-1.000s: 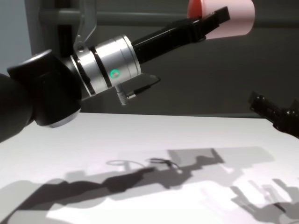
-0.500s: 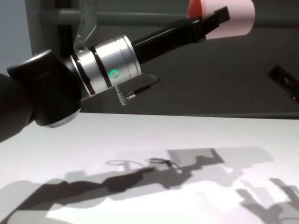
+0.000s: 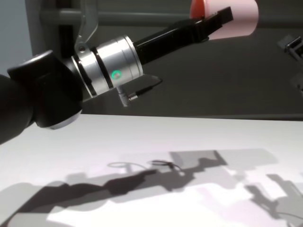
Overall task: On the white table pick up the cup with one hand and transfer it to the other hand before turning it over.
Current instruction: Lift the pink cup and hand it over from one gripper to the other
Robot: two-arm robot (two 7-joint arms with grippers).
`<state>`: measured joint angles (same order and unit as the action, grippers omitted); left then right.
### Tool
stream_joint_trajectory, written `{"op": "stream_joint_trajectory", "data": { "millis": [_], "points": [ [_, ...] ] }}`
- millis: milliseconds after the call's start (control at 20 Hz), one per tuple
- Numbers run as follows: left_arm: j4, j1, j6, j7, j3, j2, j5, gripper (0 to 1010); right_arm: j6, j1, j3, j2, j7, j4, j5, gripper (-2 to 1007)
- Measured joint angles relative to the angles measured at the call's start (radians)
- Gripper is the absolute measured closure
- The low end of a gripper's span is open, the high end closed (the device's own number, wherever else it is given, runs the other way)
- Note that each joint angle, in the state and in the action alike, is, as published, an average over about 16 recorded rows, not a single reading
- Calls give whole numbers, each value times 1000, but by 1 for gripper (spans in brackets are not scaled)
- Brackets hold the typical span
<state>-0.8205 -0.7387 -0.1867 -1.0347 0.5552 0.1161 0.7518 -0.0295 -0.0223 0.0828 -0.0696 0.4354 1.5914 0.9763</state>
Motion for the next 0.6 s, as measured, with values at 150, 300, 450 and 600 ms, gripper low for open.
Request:
{"op": "stream_joint_trajectory", "data": {
  "millis": [150, 300, 450, 600],
  "points": [
    [0, 0, 0, 0, 0, 0, 0, 958, 40, 24, 0, 7, 23, -23, 67, 5],
    [0, 0, 0, 0, 0, 0, 0, 958, 77, 50, 1, 15, 48, -51, 128, 5],
    [0, 0, 0, 0, 0, 0, 0, 958, 112, 74, 3, 24, 79, -84, 189, 5],
    [0, 0, 0, 0, 0, 0, 0, 958, 143, 99, 3, 34, 112, -119, 247, 5]
  ]
}}
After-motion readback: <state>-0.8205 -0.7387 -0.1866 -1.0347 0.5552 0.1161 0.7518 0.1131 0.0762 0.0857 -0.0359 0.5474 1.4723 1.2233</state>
